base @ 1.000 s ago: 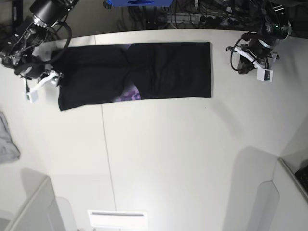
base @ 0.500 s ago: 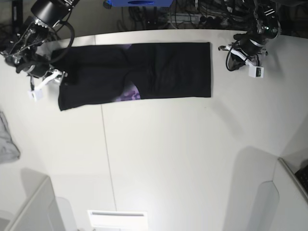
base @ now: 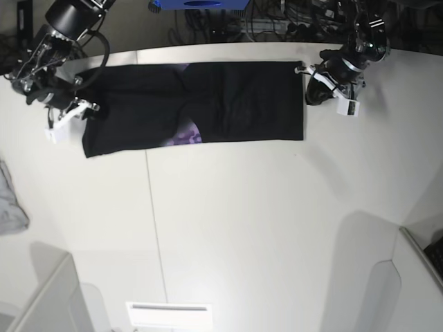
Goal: Fold the T-shirt properly
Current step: 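Grasp both ends of the shortened strip with both grippers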
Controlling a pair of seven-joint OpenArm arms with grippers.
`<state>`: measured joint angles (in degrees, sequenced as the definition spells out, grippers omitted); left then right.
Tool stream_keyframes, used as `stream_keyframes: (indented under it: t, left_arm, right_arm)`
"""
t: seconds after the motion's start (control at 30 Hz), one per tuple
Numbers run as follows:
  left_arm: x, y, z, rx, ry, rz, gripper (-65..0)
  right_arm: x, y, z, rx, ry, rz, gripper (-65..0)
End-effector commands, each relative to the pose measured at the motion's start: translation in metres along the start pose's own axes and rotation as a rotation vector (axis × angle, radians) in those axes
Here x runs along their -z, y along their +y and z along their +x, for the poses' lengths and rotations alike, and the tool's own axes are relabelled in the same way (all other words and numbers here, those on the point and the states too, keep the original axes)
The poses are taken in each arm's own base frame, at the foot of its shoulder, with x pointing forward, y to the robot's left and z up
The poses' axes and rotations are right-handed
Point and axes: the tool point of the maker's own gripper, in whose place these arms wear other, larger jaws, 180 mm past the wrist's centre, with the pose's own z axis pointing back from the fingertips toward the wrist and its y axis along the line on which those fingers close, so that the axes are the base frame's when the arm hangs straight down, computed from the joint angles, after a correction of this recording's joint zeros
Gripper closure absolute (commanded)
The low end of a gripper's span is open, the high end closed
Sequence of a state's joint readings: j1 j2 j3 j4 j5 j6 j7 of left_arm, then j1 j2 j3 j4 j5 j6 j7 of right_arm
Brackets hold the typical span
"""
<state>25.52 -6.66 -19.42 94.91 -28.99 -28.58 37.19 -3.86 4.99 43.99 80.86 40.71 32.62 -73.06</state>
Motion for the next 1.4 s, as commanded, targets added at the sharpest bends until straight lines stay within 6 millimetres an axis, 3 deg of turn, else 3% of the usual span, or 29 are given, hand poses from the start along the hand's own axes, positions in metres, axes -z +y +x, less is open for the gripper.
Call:
stream_keyframes:
  t: [0.0, 0.1, 0.33, 0.47, 0.7, 1.0, 1.37]
  left_arm:
    - [0.003, -0.004, -0.008, 0.014, 0.042, -0.008, 0.0]
    - [0.009, -0.011, -0.014, 0.024, 0.066, -0.023, 0.0]
    - [0.023, -0.027, -0.017, 0.056, 0.082, -0.019, 0.0]
    - [0.032, -0.034, -0.007, 0.062, 0.062, -0.022, 0.0]
    - [0.049, -0.074, 0.004, 0.119, 0.054, -0.121, 0.0]
    - [0.06, -0.085, 0.019, 0.098, 0.035, -0.103, 0.0]
    - [0.062, -0.086, 0.025, 0.103, 0.024, -0.106, 0.0]
  right_arm:
    - [-0.003, -0.007, -0.004, -0.008, 0.036, -0.034, -10.1]
    - [-0.004, -0.005, 0.001, -0.013, 0.025, -0.034, 0.0]
    - [-0.009, -0.007, 0.017, -0.034, -0.001, -0.046, 0.0]
    - [-0.024, -0.008, 0.04, -0.089, -0.048, -0.079, 0.0]
    - [-0.037, 0.018, 0.061, -0.201, -0.088, -0.106, 0.0]
    - [-0.055, 0.053, 0.066, -0.34, -0.146, -0.127, 0.0]
    - [-0.053, 0.088, 0.05, -0.376, -0.147, -0.081, 0.0]
